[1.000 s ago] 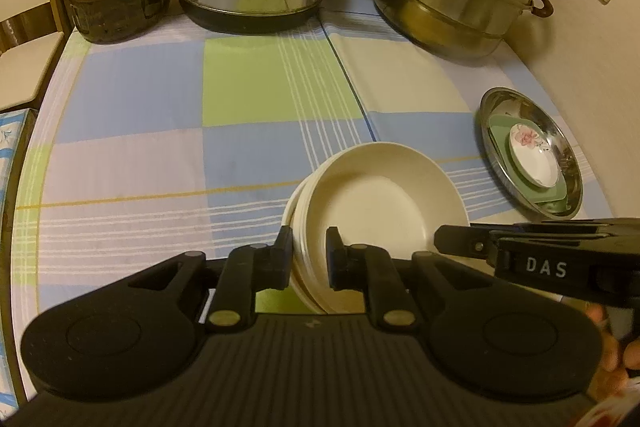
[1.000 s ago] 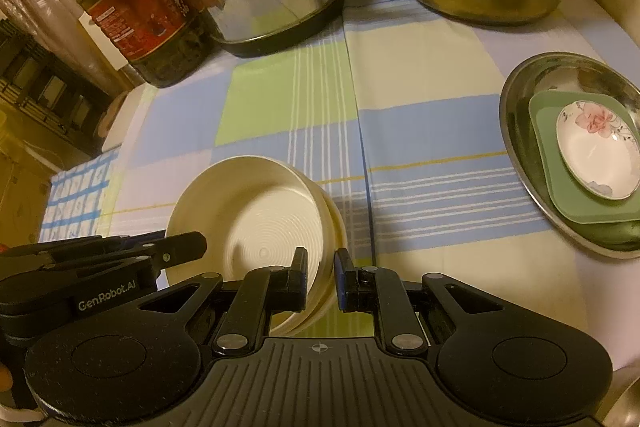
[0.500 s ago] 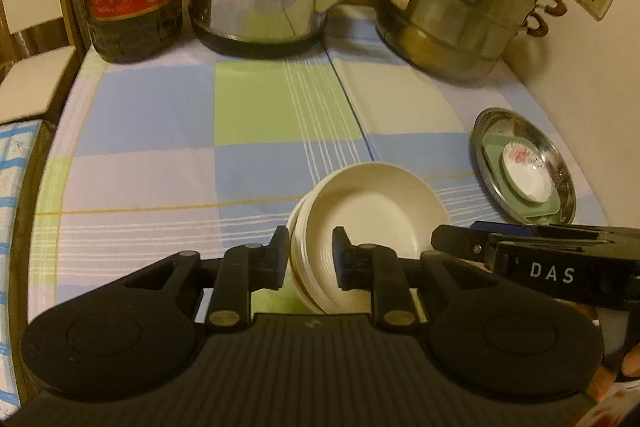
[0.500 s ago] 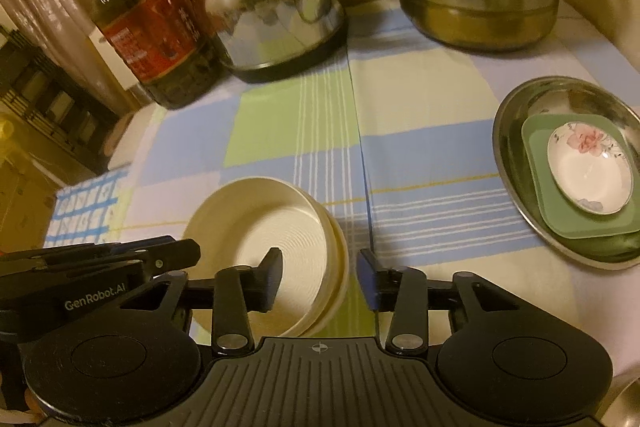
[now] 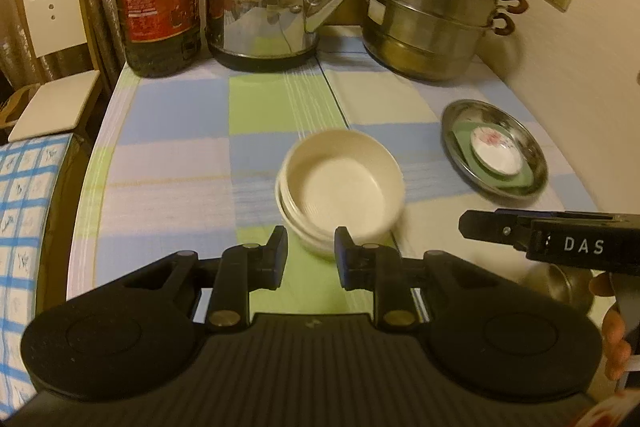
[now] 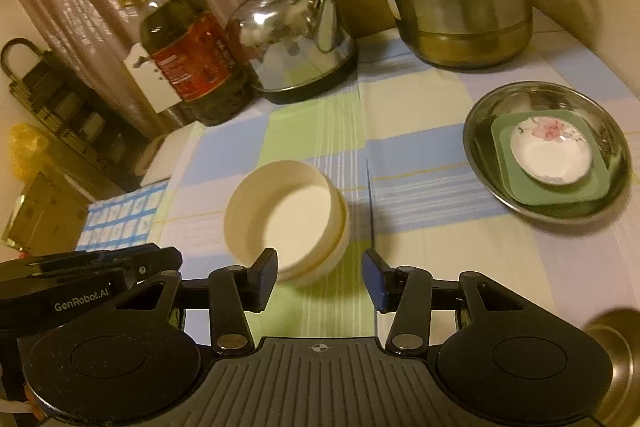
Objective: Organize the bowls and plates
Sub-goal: 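Lower the cream bowls into the floral bowl and open the left gripper, then move the left gripper to the small steel bowl and grasp its rim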
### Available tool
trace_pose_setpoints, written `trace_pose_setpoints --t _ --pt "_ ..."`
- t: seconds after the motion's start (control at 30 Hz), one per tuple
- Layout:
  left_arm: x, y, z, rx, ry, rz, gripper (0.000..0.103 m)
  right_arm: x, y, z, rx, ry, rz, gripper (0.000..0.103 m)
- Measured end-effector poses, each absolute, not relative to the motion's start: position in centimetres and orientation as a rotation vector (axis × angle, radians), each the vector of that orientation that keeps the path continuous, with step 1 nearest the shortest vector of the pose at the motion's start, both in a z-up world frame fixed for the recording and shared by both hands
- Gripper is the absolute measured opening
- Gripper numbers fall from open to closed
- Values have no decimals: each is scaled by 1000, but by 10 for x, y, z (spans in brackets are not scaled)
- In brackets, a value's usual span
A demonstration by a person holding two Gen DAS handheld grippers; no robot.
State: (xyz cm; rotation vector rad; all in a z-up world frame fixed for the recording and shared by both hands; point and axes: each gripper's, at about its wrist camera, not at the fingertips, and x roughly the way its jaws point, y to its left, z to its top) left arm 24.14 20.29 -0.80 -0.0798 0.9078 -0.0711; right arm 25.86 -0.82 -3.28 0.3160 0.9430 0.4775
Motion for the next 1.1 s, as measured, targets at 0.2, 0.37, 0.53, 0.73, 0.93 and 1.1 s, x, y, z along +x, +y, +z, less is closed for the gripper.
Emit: trace_pose_setpoints --t 0.2,0.37,0.53,0.73,0.93,1.1 --pt "196 186 -2 -98 915 -63 27 216 -27 -23 303 932 527 49" --pt "164 173 0 -107 923 -37 27 184 -40 -19 288 937 572 50" --pt "134 159 -1 -120 939 -18 27 158 -53 -22 260 961 614 51" --pt "101 138 -3 -132 959 2 27 132 -71 -28 221 990 645 52" --pt "75 114 -5 -129 970 9 27 110 -95 -29 216 1005 661 53" --pt "58 97 -7 -126 972 3 27 92 -115 -29 217 1001 659 55"
